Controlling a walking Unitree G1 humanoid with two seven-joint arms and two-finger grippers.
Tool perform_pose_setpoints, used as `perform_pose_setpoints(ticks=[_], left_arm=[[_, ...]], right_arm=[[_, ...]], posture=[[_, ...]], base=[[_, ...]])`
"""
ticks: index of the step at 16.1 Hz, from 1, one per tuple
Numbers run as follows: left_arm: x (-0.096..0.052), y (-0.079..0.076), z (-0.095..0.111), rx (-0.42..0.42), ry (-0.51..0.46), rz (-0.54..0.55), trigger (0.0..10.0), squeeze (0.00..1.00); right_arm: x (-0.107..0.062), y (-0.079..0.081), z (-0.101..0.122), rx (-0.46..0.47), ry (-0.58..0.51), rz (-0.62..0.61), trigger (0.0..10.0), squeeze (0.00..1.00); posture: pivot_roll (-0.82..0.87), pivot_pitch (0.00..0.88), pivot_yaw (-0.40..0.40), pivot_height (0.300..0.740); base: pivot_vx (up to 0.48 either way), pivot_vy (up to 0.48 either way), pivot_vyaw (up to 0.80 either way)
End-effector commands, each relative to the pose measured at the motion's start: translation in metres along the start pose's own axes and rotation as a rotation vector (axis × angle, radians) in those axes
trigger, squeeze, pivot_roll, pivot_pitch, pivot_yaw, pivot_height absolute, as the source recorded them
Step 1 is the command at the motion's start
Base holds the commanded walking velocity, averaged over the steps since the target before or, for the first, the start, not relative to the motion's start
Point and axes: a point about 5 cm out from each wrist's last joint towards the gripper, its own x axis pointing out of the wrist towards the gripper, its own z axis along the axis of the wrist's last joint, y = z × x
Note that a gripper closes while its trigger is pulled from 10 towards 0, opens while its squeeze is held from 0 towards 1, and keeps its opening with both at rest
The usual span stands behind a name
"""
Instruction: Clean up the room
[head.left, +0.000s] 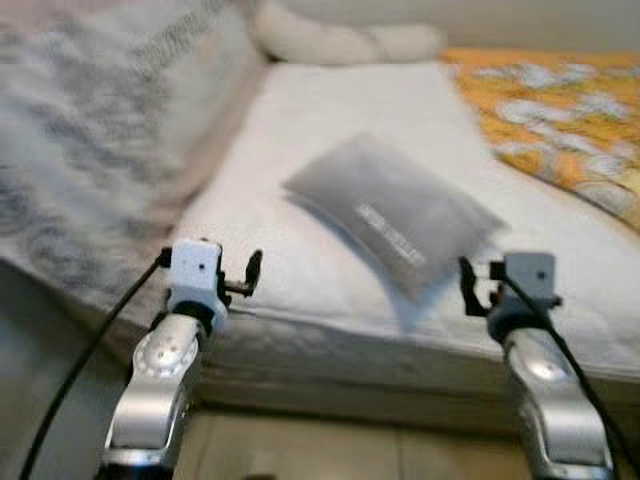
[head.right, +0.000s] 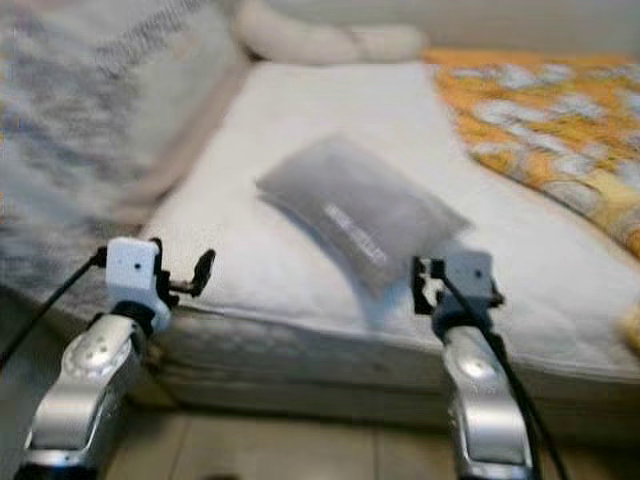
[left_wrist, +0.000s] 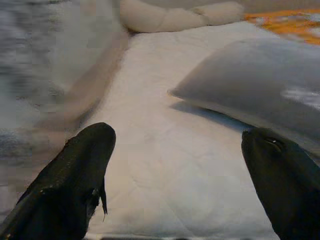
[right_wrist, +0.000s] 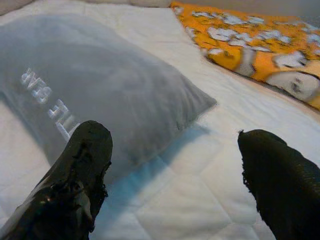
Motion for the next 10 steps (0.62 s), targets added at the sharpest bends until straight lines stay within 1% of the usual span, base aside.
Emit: perform_pose_setpoints(ticks=[1,10], left_arm=[[0.0,0.0058,0.0023,0.009,-0.007,0.013,10.0,0.0],[0.0002,0.0066,0.0021,0.009,-0.006,0.015,10.0,0.0]], right_arm=[[0.0015,0.0066,0.0042,0.004,-0.016,0.019,10.0,0.0],[0.0019,0.005,0.0028,-0.004,-0.014,0.018,10.0,0.0]], posture=[[0.07,0.0,0.013,0.74],[0.08,0.0,0.014,0.74]], base=[[0.326,0.0,0.0],[0.338,0.0,0.0]])
